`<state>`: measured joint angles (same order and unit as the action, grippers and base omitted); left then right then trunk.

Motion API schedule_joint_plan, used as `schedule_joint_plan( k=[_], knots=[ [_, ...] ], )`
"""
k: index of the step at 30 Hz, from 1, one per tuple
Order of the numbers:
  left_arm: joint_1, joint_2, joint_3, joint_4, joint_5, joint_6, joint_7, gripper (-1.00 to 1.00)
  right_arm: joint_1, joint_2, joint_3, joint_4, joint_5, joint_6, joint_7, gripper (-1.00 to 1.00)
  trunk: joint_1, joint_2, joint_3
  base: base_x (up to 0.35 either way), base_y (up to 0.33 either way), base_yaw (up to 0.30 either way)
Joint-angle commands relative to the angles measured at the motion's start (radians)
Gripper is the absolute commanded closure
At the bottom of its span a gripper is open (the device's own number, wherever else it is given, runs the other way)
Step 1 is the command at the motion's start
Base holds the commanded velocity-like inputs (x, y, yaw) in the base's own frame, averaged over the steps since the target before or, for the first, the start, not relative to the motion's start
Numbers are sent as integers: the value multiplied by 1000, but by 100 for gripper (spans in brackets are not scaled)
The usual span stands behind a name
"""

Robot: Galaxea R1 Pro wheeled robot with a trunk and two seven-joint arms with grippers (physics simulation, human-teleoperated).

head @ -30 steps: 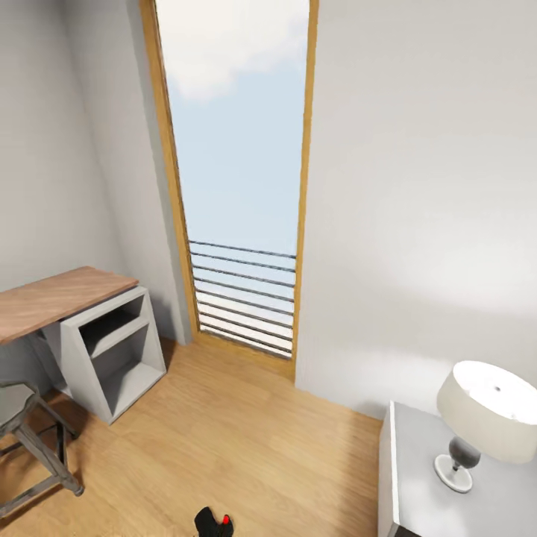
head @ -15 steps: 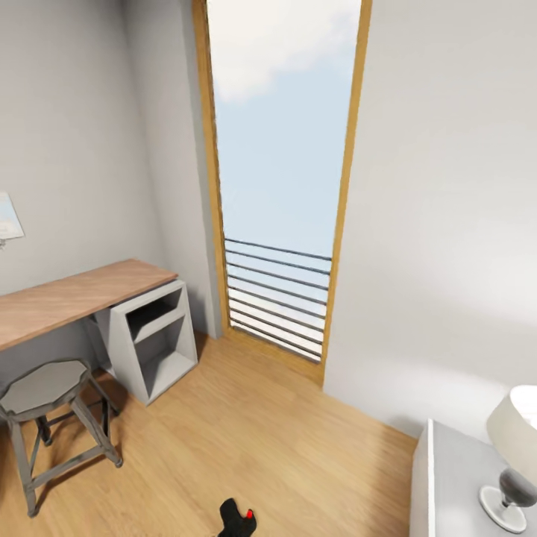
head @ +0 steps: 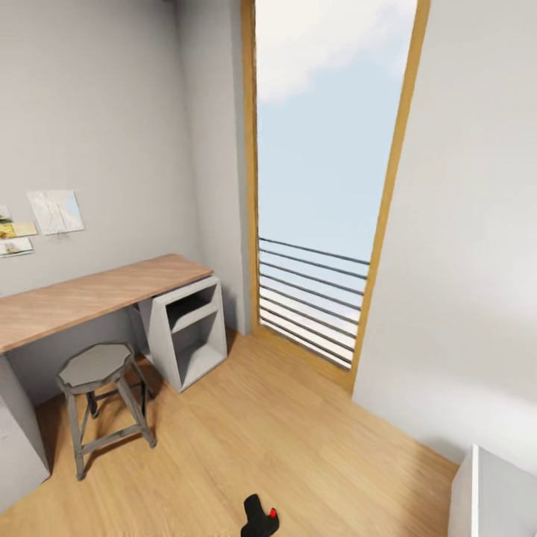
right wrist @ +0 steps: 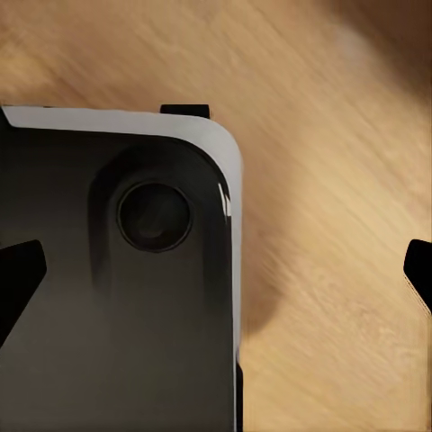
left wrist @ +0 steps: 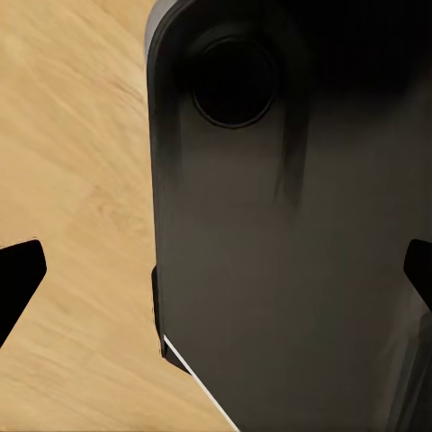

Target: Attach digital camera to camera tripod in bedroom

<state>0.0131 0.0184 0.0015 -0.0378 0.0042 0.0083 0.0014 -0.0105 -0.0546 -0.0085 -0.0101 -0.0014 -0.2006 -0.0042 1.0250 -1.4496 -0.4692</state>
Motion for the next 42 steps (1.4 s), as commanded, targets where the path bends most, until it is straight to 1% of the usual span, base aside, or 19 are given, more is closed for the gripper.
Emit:
schedule_joint_plan(
  k=[1,12,16,28,37,42],
  knots=[
    [1,0,0,-2,0,1,0,-100,-1,0,-1,1,0,-3,0,-100,0,0,-1,0,0,295],
    [1,0,0,-2,0,1,0,-100,0,0,0,1,0,-3,0,-100,0,0,-1,0,-35,290],
    [1,0,0,-2,0,1,0,-100,0,0,1,1,0,-4,0,-100,0,0,-1,0,-147,161],
    [1,1,0,-2,0,1,0,-100,0,0,1,1,0,-4,0,-100,0,0,-1,6,-230,34],
    [1,1,0,-2,0,1,0,-100,0,0,0,1,0,-4,0,-100,0,0,-1,132,-244,2],
    [1,0,0,-2,0,1,0,-100,0,0,1,1,0,-4,0,-100,0,0,-1,72,-105,0]
  ],
)
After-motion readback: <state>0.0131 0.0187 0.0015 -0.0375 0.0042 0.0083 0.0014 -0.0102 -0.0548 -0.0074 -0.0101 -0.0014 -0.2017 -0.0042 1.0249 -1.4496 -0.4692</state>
